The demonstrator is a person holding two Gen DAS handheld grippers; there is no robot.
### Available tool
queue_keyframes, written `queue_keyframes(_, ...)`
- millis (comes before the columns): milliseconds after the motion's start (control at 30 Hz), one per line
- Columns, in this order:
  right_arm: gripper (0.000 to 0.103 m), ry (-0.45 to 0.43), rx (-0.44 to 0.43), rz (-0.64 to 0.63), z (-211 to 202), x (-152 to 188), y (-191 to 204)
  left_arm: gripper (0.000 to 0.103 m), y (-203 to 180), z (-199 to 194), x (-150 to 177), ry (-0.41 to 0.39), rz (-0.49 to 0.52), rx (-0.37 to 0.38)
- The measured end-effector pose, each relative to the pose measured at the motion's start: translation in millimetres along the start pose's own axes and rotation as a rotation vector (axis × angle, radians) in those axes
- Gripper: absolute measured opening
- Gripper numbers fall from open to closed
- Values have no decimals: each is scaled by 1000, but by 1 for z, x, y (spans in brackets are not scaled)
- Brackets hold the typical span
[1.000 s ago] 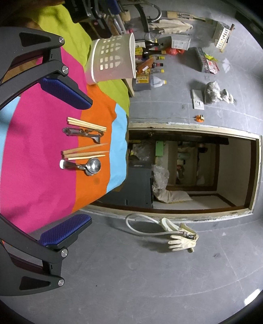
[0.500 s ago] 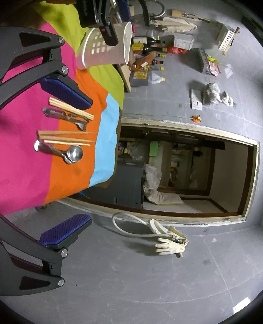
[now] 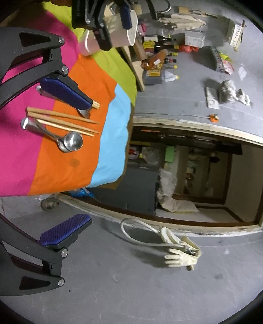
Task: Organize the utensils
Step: 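Move the left tool down over the wooden chopsticks while the right tool approaches the spoons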
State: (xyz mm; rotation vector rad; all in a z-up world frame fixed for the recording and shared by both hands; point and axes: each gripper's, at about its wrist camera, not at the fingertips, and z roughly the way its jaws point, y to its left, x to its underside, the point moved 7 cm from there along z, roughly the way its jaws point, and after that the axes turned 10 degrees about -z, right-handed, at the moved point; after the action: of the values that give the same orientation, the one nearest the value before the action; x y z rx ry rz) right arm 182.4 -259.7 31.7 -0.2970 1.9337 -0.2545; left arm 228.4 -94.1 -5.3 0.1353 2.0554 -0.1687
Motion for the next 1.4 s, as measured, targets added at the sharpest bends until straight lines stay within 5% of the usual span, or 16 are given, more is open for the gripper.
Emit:
queue_keyframes(200,103,111,-21,16,35,14,-12,94,-5,36,11,104,4,7)
queue_keyframes(400,98,190,-84,14,66,30,-12,74,-9,74,24,224,15,30)
queue_keyframes(500,90,230,-115,6,80,37,-9,64,-11,90,32,280,26,54)
queue_keyframes(667,61,302,-164,-24,99,49,1,44,-12,112,44,388,-5,110)
queue_keyframes(833,49,358,-215,-38,112,60,8,30,-9,127,51,472,-57,152)
queue_keyframes(1400,47,419,-288,-27,126,68,18,8,-12,148,42,514,-84,203)
